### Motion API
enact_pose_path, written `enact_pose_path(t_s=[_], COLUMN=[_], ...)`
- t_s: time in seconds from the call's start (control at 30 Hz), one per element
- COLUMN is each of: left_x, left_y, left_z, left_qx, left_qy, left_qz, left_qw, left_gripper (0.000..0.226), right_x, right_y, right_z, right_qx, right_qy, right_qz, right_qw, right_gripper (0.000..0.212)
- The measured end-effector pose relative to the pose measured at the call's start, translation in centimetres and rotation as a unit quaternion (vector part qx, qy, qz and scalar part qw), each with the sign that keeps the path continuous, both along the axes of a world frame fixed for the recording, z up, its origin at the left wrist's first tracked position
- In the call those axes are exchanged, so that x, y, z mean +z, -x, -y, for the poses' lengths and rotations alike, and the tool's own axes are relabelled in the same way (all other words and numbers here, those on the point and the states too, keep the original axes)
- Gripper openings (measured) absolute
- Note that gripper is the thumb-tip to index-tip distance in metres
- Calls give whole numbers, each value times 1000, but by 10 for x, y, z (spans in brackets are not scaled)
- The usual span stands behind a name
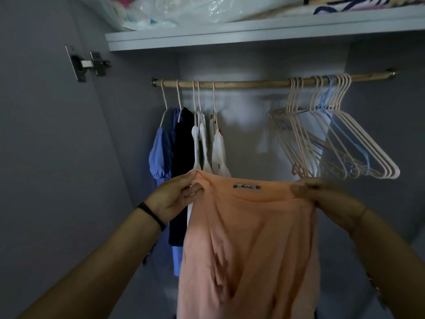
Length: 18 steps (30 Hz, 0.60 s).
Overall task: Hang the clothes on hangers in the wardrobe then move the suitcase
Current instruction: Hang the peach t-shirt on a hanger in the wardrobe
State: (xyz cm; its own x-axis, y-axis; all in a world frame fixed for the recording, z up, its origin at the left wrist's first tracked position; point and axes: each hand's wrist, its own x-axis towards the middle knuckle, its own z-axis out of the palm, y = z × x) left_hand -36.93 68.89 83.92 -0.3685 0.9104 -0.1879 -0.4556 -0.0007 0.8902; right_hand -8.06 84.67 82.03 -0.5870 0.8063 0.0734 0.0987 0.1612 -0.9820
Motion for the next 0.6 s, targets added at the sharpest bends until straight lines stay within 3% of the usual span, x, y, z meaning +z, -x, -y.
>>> enact_pose_path(t_s=[0.1, 0.23, 0.4, 0.5, 0.6], left_x=[7, 13, 29, 38, 43], left_y=[-7, -14, -28, -39, -52], left_z=[-7, -14, -30, -44, -57], left_qx=[21, -33, -56, -68, -77], left_qy=[-3, 12, 16, 6, 0], left_qz=[65, 32, -54, -67, -73], left_qw=[998, 999, 997, 995, 994], left_gripper=[16, 30, 42, 49, 43], right_x=[-12, -23, -15, 13, 40], right_y=[0, 1, 6, 18, 37], right_z=[-3, -14, -33, -49, -77], right_qx=[-8, -73, -109, -156, -220], right_qy=[-4, -13, -92, -156, -220], right_qz=[35, 52, 59, 15, -15], right_qw=[999, 996, 988, 975, 950], right_gripper=[14, 15, 14, 14, 8])
